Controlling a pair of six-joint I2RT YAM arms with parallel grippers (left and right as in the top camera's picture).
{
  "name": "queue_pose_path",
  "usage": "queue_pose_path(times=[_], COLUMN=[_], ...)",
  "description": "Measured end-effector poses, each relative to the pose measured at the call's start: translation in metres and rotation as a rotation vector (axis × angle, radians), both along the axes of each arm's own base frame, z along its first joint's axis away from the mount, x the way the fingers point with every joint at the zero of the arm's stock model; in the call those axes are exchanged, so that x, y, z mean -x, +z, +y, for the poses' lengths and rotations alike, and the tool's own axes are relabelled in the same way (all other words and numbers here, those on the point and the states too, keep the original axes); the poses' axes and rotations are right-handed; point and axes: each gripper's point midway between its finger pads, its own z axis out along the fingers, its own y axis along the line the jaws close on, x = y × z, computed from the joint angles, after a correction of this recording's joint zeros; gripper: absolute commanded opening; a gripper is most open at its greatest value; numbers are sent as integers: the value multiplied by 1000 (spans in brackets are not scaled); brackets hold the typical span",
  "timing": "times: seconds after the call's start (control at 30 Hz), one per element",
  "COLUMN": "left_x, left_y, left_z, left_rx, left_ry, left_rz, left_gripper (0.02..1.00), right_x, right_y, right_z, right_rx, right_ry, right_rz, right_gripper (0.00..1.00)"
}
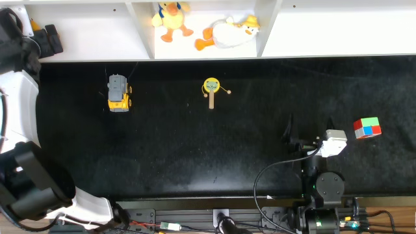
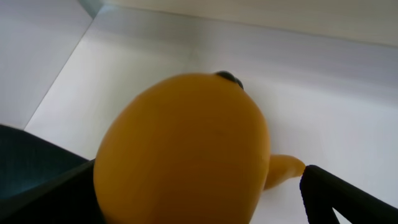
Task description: Store Toys
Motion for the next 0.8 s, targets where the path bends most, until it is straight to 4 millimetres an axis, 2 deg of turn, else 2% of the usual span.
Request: queue_pose_path(times=[0.23,0.43,0.6,0.8], left_x=[17,40,80,141], left_y=[16,46,55,40], left_z=[-6,-9,-21,-50], left_rx=[1,-24,-22,-1], left_ry=[5,27,38,21], left_rz=[12,-3,6,8], left_gripper=[998,998,998,998], right_x=[0,0,0,0], right_y=[0,0,0,0], right_z=[0,0,0,0], right_rx=[0,0,0,0], right_ry=[0,0,0,0], right_rz=[0,0,0,0], right_gripper=[996,996,993,996])
